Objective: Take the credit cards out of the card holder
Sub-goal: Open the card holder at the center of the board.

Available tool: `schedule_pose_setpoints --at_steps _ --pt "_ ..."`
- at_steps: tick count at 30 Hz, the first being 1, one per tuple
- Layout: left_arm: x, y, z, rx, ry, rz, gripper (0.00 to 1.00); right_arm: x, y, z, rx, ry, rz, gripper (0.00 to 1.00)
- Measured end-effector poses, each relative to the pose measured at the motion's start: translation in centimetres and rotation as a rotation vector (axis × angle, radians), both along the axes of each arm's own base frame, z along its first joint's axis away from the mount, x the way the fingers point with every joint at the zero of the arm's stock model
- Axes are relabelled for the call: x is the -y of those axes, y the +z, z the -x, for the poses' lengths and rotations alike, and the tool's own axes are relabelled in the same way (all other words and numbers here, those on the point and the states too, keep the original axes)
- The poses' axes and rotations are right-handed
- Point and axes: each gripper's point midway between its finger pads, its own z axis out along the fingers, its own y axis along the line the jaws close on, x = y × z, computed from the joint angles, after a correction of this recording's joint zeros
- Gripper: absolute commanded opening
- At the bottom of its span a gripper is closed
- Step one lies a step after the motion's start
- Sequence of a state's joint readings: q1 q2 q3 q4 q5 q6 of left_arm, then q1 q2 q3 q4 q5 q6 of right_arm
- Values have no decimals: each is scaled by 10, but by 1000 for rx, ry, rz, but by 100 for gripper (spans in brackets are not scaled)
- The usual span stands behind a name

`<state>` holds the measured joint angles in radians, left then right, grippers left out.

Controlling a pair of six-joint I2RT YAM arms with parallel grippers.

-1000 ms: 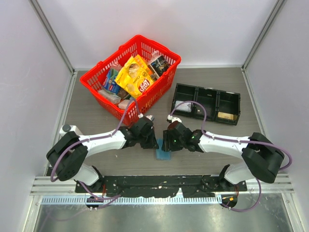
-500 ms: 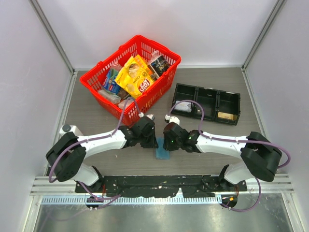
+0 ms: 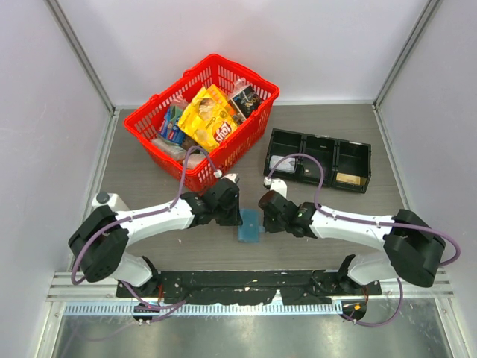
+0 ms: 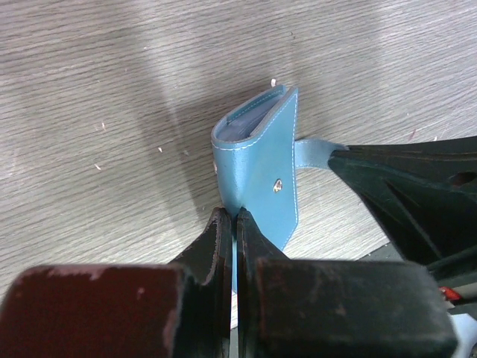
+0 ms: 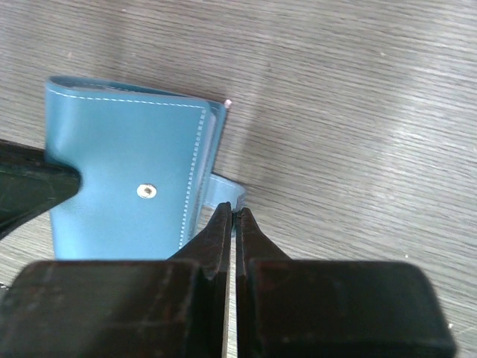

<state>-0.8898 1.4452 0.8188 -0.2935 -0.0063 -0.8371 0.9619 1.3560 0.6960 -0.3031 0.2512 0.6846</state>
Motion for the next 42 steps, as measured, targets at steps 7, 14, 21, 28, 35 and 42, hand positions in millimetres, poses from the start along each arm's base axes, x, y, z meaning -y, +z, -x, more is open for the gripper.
schedule_pose_setpoints --at_steps 7,14,21,28,35,42 --pt "-1 -1 0 3 -3 -7 0 12 -7 4 -5 -19 20 42" --pt "-1 -1 0 3 -4 -7 0 9 -7 2 -3 -19 2 42" --pt "-1 -1 0 3 -4 -6 0 8 -14 0 -10 -28 -13 33" --pt "-1 -1 0 5 -8 -9 0 14 -24 0 -27 -55 -32 7" --pt "-2 -10 -6 22 -33 -52 38 19 -22 1 -14 -81 -126 1" --pt "4 2 -15 68 -47 -73 100 22 0 -4 52 -117 -268 1"
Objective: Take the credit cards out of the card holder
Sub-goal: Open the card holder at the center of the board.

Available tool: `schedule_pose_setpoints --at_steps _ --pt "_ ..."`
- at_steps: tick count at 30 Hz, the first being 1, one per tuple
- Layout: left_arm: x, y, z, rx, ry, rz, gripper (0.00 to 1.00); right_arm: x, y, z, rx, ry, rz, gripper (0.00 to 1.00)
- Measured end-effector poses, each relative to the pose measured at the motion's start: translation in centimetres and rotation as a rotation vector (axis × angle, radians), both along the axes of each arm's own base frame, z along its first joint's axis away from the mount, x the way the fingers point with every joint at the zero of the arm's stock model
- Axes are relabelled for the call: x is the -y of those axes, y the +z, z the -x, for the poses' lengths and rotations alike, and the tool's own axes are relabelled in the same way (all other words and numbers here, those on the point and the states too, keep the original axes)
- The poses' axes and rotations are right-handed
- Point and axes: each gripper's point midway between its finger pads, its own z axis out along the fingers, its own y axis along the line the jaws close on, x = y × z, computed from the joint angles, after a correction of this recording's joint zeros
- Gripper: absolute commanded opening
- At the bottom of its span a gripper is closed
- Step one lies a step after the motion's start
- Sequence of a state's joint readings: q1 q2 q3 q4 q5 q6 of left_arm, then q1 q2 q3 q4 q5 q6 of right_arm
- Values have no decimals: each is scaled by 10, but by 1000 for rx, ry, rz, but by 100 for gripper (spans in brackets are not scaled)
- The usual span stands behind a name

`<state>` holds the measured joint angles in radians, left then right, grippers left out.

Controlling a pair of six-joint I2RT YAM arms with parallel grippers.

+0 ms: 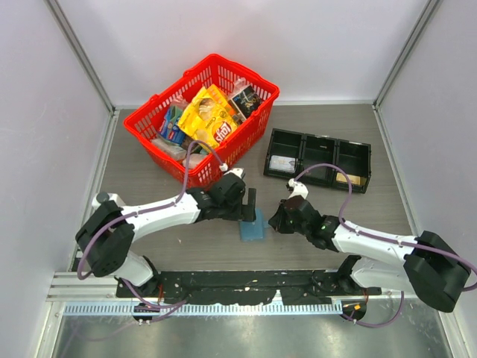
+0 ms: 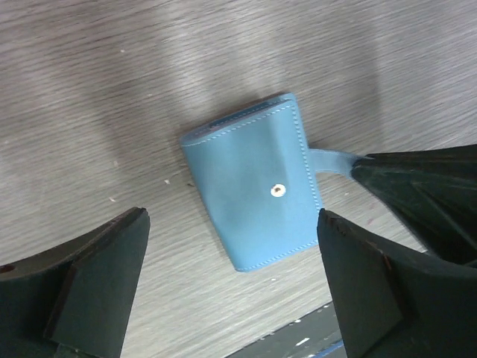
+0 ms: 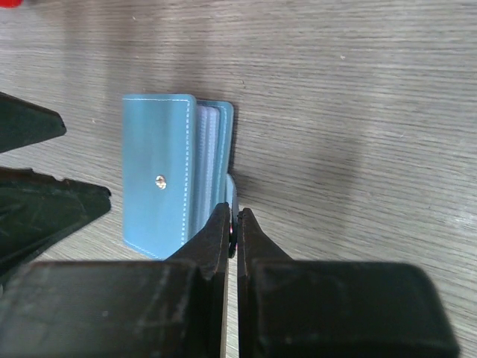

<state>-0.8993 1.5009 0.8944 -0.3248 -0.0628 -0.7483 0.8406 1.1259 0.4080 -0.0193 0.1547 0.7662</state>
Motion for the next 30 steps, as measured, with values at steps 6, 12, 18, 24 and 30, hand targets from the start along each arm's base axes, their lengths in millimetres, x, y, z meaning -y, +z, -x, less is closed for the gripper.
schedule_pose_setpoints --at_steps 6,12,18,24,30 --pt "22 12 2 22 -34 -15 100 -1 3 -1 16 -3 -28 1" --pt "33 -3 0 1 -44 -73 100 -3 5 -2 22 -2 -39 1" --pt "32 -25 -9 -11 -20 -161 100 -3 5 -2 23 -1 -41 1" --pt "30 -34 -10 3 -9 -210 100 -3 4 -2 22 -1 -39 1" --pt "31 -36 -6 18 -11 -231 100 -2 3 -1 19 -1 -36 1"
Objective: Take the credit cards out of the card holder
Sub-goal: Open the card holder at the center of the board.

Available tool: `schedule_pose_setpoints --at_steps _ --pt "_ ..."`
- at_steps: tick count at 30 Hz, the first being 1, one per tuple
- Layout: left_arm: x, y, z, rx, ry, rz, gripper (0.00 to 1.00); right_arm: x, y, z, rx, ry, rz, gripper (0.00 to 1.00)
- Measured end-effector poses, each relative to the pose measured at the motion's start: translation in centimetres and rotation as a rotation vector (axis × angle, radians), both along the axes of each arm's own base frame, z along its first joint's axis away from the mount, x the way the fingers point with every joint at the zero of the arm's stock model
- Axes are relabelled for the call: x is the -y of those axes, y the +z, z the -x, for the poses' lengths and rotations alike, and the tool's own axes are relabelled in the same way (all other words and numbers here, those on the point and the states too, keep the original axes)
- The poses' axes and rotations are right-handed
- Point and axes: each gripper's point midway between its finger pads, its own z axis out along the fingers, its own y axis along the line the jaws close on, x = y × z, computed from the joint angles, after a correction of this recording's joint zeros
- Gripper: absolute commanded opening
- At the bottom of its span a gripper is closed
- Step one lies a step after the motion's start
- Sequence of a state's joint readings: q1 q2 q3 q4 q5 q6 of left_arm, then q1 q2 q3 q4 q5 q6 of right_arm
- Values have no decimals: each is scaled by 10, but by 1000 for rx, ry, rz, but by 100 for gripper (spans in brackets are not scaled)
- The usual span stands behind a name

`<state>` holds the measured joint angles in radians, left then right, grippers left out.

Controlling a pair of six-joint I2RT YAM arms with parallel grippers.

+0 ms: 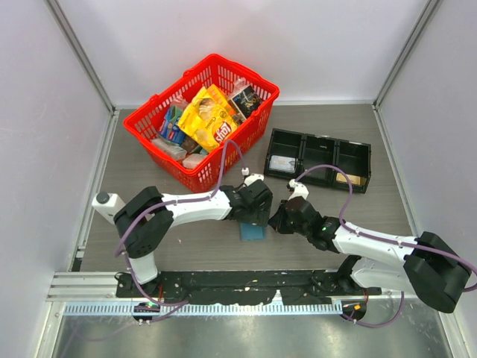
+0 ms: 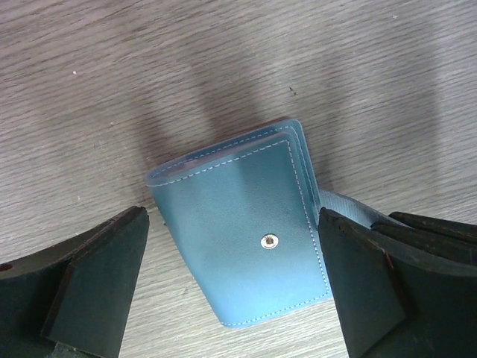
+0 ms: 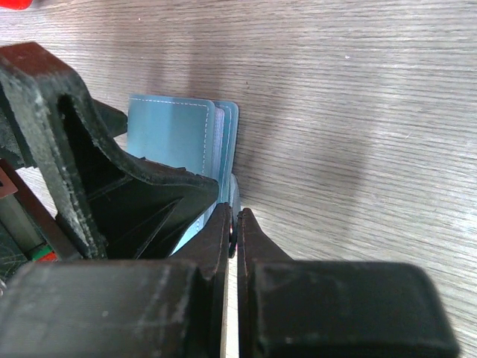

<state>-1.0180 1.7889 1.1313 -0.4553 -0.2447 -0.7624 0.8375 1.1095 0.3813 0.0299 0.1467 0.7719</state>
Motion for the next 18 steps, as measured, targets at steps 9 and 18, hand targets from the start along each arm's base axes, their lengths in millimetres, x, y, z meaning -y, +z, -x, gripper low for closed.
schedule_pose_setpoints --at_steps 9,18 --pt "7 0 -3 14 -4 -17 100 0 0 0 0 0 1 1" --pt "2 -3 -5 34 10 -50 86 3 3 0 9 -3 4 1"
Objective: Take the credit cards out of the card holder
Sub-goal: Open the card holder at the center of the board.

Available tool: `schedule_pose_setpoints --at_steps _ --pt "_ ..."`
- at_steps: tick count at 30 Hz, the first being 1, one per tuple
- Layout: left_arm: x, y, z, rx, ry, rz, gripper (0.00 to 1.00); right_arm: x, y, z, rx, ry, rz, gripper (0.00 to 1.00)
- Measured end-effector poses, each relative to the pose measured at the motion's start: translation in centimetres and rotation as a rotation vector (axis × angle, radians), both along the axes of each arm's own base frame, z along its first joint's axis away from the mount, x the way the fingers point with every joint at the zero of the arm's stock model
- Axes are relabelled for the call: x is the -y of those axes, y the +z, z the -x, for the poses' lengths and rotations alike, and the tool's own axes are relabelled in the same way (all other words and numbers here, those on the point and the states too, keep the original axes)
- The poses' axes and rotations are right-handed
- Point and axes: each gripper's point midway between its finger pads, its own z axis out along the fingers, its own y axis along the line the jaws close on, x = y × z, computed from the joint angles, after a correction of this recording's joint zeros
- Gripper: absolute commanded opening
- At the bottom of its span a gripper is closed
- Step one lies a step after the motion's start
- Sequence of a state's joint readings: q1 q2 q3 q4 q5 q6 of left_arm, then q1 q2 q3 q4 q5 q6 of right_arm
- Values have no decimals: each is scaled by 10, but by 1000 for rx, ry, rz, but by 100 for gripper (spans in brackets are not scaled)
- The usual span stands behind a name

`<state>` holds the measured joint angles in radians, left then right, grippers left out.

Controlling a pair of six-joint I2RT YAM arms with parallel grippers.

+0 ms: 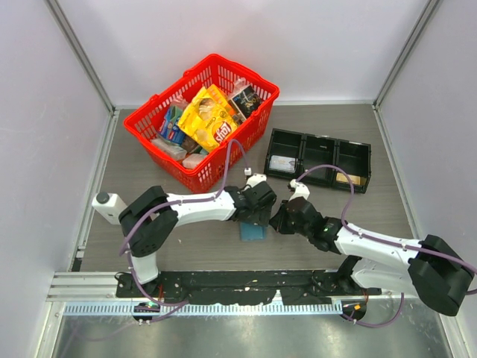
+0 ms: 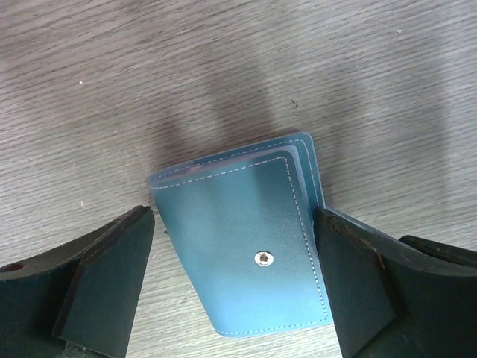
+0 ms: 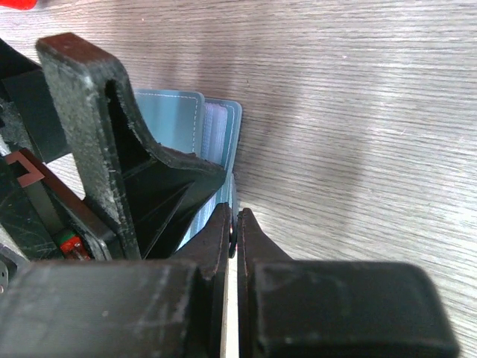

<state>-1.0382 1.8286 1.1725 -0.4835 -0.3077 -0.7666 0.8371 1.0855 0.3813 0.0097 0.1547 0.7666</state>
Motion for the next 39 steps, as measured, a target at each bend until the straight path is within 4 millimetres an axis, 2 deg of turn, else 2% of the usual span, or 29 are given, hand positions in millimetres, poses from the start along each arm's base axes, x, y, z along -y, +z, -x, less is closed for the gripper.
schedule_pose_setpoints --at_steps 1,3,7,12,16,22,28,39 --pt "0 2 -1 6 4 2 83 1 1 0 2 -1 0 1" --pt "-1 6 -1 18 9 9 70 3 2 1 7 -4 5 1" --pt "-6 22 1 47 20 41 53 7 4 2 11 -6 18 1" --pt "-13 44 2 83 31 86 49 13 5 1 21 -11 34 1" --pt "-20 50 6 93 36 100 44 20 5 1 19 -18 54 1" --pt "-28 51 10 93 46 114 45 29 0 0 10 -28 85 1" --pt "-35 38 21 48 32 118 63 37 -4 0 -3 -36 111 2" --pt "-15 44 24 17 -3 213 66 37 -5 1 -3 -31 117 2"
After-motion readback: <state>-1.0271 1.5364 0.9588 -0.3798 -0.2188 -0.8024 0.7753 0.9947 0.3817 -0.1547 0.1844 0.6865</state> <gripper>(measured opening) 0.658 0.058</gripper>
